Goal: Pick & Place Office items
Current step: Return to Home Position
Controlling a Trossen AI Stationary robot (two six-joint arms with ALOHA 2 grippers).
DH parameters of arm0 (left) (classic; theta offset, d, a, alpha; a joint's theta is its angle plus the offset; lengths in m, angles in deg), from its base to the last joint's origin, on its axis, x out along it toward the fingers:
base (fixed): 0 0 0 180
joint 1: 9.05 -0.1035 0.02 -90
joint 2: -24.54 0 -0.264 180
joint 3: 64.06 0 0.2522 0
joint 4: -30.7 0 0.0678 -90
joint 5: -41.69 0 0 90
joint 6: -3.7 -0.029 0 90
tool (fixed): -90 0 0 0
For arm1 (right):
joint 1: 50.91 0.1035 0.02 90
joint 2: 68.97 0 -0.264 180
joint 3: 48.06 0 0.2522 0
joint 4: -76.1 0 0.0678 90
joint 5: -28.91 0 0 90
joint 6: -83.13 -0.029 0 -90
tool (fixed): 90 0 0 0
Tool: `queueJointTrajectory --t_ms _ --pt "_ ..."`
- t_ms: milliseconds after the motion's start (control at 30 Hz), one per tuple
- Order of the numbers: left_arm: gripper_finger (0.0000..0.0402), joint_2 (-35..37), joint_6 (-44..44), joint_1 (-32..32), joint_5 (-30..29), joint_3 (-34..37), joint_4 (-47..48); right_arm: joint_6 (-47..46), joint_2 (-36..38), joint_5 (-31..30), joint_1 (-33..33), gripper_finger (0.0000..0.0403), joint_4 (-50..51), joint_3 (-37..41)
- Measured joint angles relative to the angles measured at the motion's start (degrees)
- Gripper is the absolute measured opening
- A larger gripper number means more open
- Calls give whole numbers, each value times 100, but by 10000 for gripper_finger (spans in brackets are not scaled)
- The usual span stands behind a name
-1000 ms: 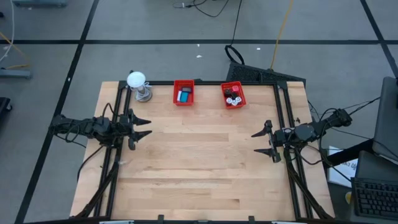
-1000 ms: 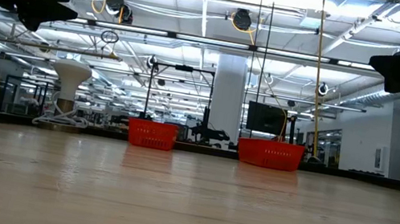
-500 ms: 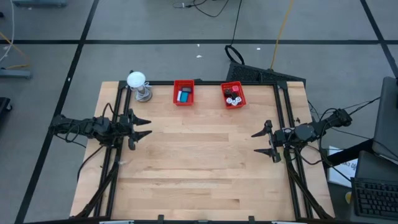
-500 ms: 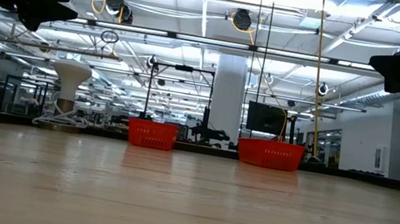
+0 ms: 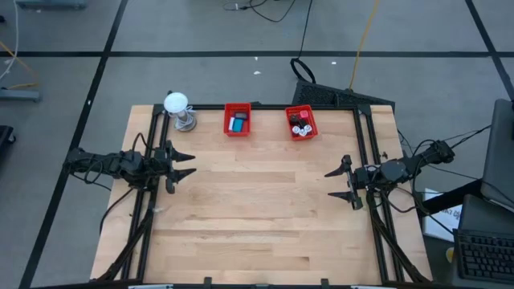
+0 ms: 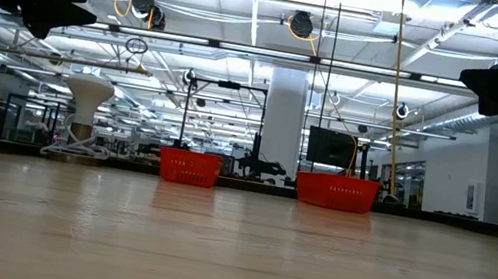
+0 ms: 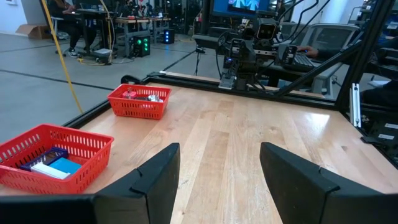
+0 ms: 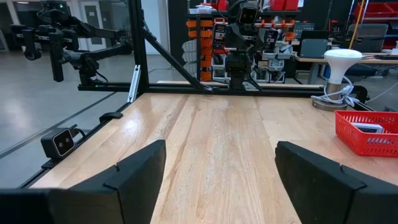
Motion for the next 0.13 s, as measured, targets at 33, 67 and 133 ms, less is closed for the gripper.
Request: queueJointTrajectory --t_ms 33,67,133 --pt "225 0 1 0 -1 0 -2 0 2 -2 2 288 2 0" --pt "225 0 2 0 -1 0 -2 0 0 -2 1 288 1 0" --pt "225 0 0 1 0 0 0 0 2 0 2 288 1 0"
